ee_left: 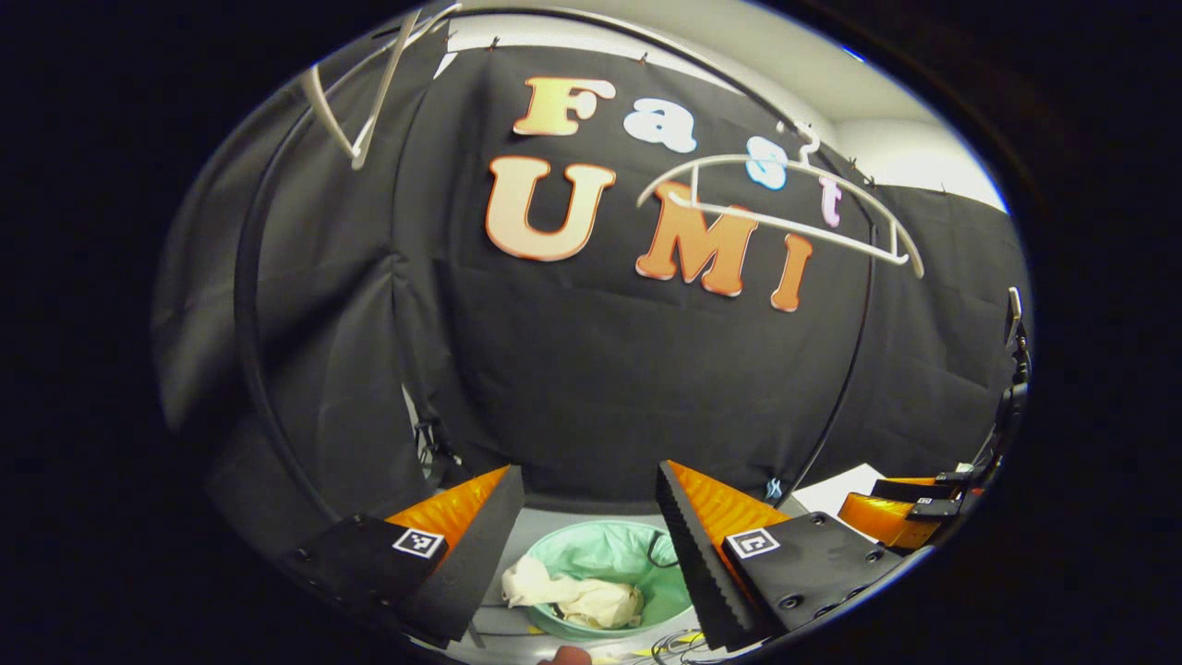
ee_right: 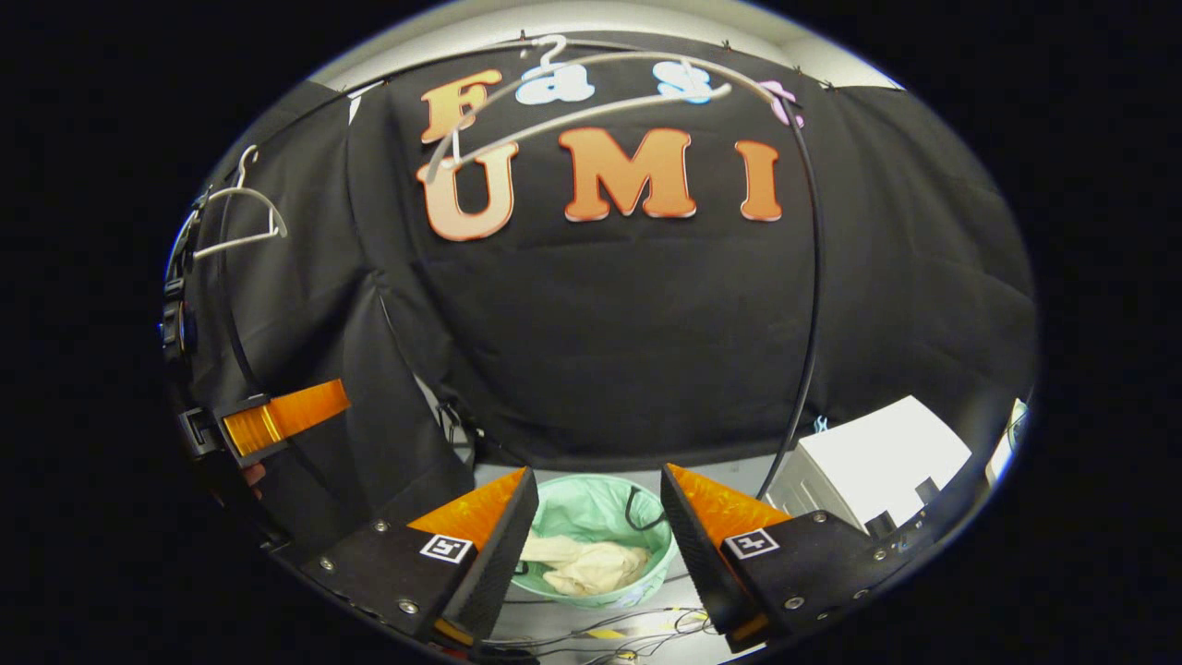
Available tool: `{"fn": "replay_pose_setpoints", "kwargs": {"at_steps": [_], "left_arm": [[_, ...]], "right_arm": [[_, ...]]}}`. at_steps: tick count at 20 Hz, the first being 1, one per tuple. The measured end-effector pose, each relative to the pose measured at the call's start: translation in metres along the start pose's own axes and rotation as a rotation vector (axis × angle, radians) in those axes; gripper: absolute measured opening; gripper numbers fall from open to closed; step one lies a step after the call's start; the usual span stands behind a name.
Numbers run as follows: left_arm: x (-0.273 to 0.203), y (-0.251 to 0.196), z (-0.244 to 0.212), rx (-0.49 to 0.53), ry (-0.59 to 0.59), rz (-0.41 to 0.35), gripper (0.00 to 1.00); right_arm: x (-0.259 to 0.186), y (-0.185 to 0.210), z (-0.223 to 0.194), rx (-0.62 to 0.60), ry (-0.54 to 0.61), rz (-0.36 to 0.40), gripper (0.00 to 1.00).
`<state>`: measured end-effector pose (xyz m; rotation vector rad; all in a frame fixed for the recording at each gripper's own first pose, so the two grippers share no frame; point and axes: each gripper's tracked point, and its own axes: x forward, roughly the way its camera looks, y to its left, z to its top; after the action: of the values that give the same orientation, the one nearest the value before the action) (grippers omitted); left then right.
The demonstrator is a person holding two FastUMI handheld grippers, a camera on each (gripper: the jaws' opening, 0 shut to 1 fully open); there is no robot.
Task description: Grasp the clothes on the hanger with both hands and then place them into the laundry hamper below.
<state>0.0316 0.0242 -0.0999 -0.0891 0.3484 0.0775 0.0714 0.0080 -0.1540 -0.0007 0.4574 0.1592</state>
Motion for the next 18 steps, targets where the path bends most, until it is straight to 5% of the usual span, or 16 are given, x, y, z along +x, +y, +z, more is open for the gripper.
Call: {"fn": "replay_pose_setpoints", "kwargs": {"at_steps": [4,7,8,18], "left_arm": [[-0.017,-0.011,0.052,-0.006,-0.118,-0.032,0.90],[-0.026,-0.013,0.081,-0.007,-0.178,-0.035,0.90],[-0.028,-0.013,0.092,-0.009,-0.197,-0.036,1.00],[-0.056,-0.021,0.142,-0.018,-0.298,-0.049,0.95]], "right_arm": [[-0.032,-0.002,0.059,0.018,-0.122,-0.007,0.84],[-0.058,-0.007,0.101,-0.011,-0.213,-0.031,0.84],[-0.060,-0.004,0.112,-0.009,-0.236,-0.031,0.84],[-0.116,-0.005,0.164,0.001,-0.371,-0.015,0.84]]}}
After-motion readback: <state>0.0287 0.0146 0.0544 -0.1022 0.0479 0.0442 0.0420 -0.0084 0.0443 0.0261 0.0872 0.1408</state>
